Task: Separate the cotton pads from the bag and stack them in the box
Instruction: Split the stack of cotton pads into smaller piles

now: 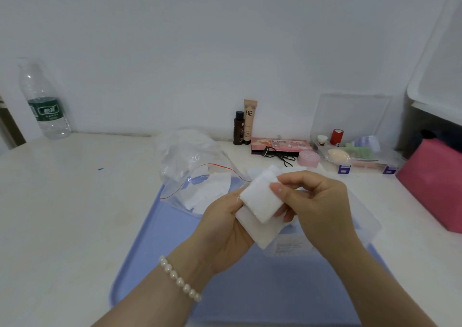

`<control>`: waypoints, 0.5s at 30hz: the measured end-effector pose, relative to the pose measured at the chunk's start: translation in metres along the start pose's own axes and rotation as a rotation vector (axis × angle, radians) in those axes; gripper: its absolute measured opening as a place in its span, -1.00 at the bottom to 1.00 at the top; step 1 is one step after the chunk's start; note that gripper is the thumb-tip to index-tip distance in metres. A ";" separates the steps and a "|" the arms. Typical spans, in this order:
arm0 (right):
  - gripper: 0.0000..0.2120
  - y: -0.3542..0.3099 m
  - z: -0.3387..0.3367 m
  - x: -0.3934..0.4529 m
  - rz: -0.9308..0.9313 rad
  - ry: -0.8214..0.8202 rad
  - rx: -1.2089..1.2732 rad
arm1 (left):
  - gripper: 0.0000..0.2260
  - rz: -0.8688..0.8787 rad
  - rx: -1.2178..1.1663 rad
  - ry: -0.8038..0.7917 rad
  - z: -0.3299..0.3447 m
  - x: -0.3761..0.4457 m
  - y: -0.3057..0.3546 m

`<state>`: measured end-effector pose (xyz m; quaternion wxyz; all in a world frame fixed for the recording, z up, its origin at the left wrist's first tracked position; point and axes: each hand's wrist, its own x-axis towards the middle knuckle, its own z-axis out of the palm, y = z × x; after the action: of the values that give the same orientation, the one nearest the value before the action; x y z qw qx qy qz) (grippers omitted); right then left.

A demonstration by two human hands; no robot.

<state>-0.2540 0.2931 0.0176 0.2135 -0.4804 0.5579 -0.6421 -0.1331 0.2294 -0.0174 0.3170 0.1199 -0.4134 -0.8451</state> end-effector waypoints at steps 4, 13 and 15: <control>-0.81 0.003 -0.003 0.002 -0.024 0.006 -0.021 | -0.63 -0.031 -0.008 -0.029 0.001 -0.001 0.000; -0.74 0.013 0.002 0.000 -0.144 0.028 -0.341 | -0.57 -0.078 -0.023 0.002 0.005 -0.004 0.002; -0.73 0.013 0.001 0.000 -0.140 0.011 -0.361 | -0.60 -0.062 0.008 -0.031 0.003 -0.005 0.003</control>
<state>-0.2565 0.2891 0.0059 0.0757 -0.5451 0.6302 -0.5477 -0.1297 0.2331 -0.0132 0.2835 0.1206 -0.4179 -0.8546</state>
